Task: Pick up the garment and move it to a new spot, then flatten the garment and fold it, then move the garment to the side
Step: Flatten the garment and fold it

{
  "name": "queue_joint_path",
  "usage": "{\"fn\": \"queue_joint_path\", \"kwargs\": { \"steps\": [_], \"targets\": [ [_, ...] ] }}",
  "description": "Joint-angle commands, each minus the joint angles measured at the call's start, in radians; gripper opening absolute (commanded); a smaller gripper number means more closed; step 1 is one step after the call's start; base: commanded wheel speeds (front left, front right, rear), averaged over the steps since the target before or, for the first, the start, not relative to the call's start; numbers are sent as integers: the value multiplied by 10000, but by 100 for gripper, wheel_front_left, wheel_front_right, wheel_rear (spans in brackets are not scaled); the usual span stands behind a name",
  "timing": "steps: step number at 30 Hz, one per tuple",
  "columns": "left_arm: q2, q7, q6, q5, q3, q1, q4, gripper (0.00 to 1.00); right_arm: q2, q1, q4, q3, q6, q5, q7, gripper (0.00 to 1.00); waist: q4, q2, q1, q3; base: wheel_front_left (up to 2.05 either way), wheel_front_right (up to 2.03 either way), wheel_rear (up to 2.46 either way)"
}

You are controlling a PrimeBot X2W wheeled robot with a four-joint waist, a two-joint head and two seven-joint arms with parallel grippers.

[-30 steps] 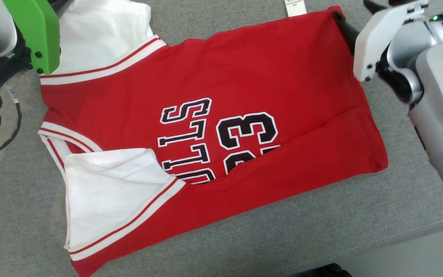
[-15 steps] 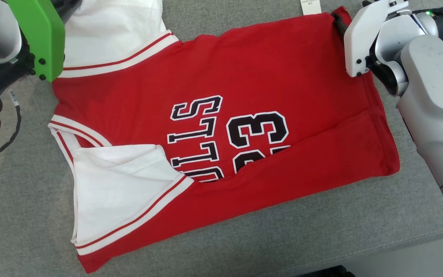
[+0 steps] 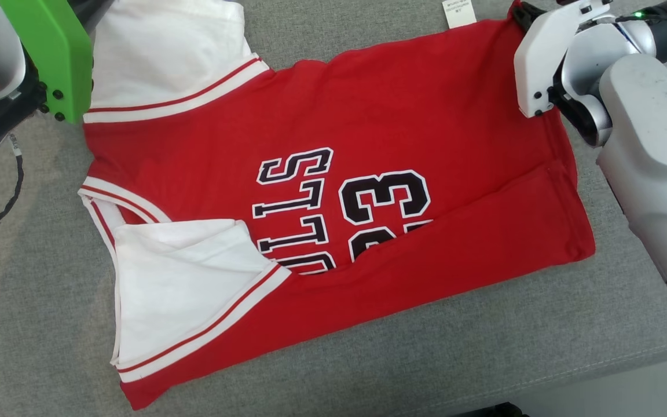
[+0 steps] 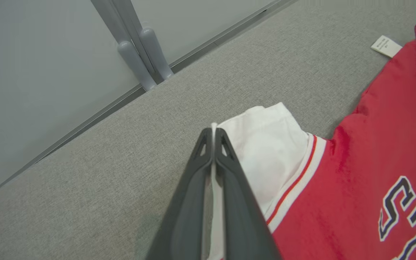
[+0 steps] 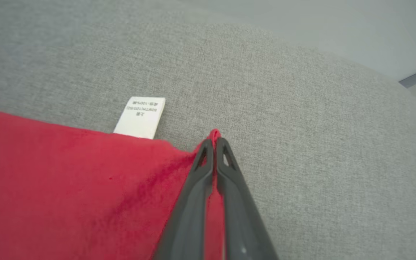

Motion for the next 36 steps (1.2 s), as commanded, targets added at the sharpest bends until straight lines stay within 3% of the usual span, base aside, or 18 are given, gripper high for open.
{"fn": "queue_joint_path", "kwargs": {
  "steps": [1,8,13,18,25,36],
  "targets": [
    [135,-260,-29,135,-3,21,-44,0,-85,-139,-59,-77,-15,81,-221,0,34,0,0,-46,0,0,0],
    [-47,-1838,-27,56,137,-119,-123,0,-630,30,-60,-884,-17,437,-1614,0,416,0,0,-262,0,0,0],
    [-83,-2412,-26,-733,189,395,-452,0,-1122,783,-692,-1190,-17,1831,-2240,0,815,0,0,-581,0,0,0],
    [228,-2895,-24,-1896,498,1394,-1315,0,-2068,1905,-1708,-606,-15,2425,-2928,0,1151,0,0,-982,0,0,0],
    [657,-3425,216,-2680,700,2868,-2712,0,-3437,3308,-3479,193,-17,3585,-4070,0,1617,0,0,-1325,0,0,0],
    [1351,-4199,992,-3641,940,5067,-4732,0,-4705,4658,-4162,588,-17,4669,-5291,0,1962,0,0,-1460,0,0,0]
  ]
}}
